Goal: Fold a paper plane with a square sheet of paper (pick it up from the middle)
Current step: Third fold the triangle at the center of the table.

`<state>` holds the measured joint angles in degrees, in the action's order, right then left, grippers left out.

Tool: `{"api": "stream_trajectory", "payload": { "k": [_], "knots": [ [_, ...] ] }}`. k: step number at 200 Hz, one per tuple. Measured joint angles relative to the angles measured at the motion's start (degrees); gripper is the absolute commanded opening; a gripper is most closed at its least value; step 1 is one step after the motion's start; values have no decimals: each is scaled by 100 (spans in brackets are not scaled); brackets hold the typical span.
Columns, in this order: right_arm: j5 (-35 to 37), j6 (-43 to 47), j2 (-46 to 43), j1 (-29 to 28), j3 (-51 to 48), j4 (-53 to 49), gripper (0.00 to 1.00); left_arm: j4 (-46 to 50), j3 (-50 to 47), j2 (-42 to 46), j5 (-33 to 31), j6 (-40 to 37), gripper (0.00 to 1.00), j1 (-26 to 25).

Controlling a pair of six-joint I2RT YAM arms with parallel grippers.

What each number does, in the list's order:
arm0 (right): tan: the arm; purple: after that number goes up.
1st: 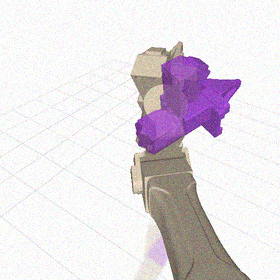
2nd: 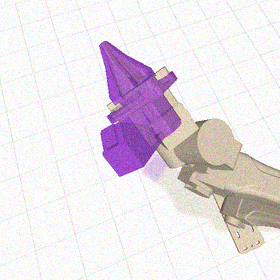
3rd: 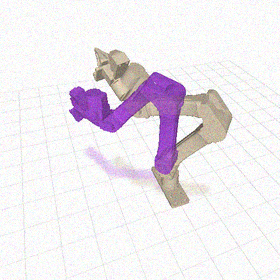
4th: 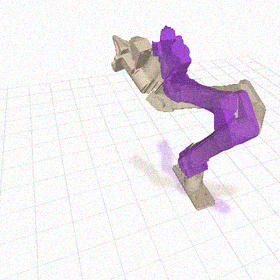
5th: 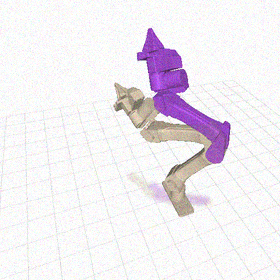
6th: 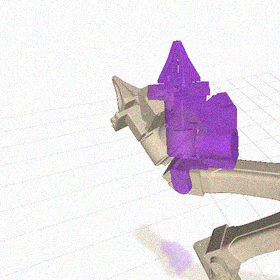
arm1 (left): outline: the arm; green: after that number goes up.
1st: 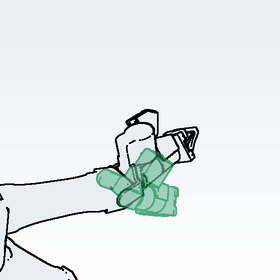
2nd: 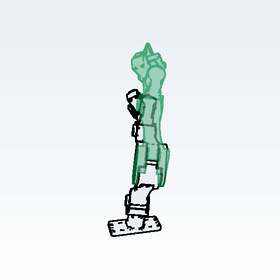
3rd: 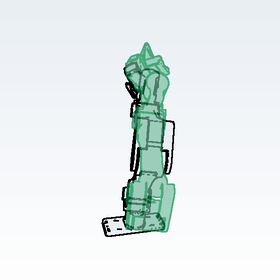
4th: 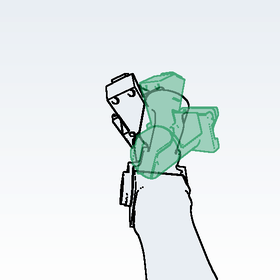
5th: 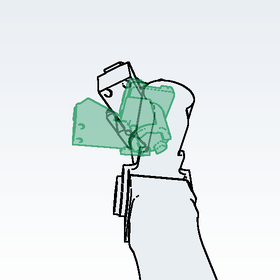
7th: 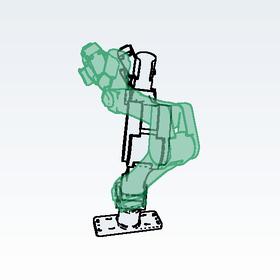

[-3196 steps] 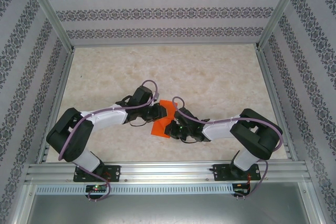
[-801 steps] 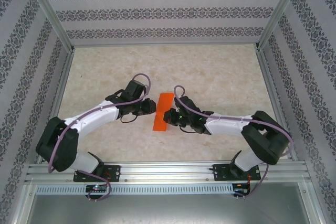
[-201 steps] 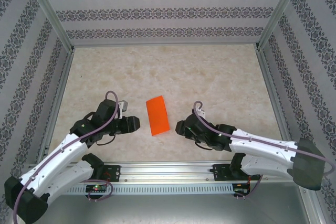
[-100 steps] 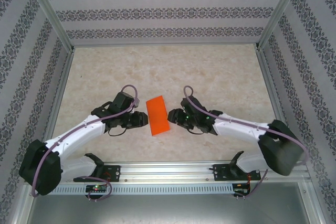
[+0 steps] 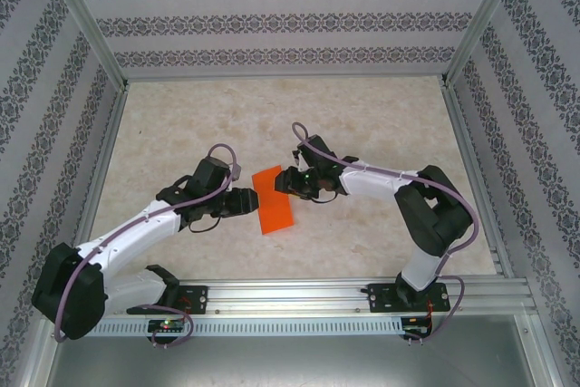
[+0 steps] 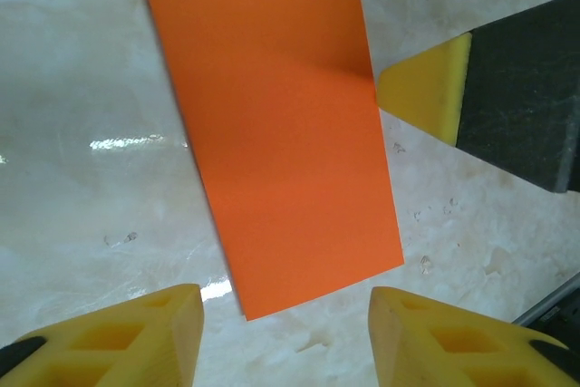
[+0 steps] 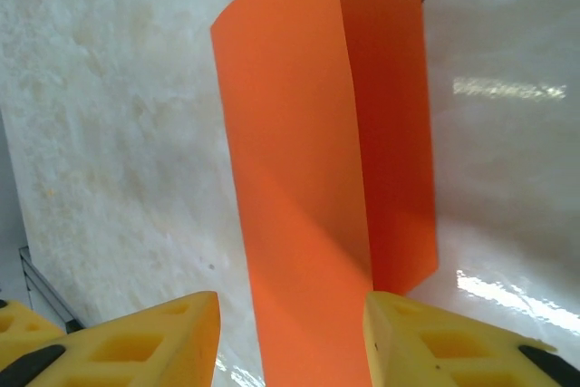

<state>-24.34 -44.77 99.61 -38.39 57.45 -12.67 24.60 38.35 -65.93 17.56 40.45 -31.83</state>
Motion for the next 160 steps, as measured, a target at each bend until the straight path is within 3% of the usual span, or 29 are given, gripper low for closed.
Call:
{"api": "stream_trajectory", "payload": {
  "k": [31,55,107,145,160],
  "knots": [
    [190,138,-107,70,63,-367,47,-17,0,57,-4,-155,58,0],
    [146,118,-267,166,-15,-326,44,-87,-4,57,13,-232,61,0],
    [-131,131,476,90,468,-365,44,-229,-4,-44,42,-402,64,0],
    [-247,125,595,90,573,-348,36,-229,-4,-107,90,-535,66,-7],
    [-275,129,645,90,588,-315,25,-229,-4,-166,125,-632,66,-26]
  ]
}}
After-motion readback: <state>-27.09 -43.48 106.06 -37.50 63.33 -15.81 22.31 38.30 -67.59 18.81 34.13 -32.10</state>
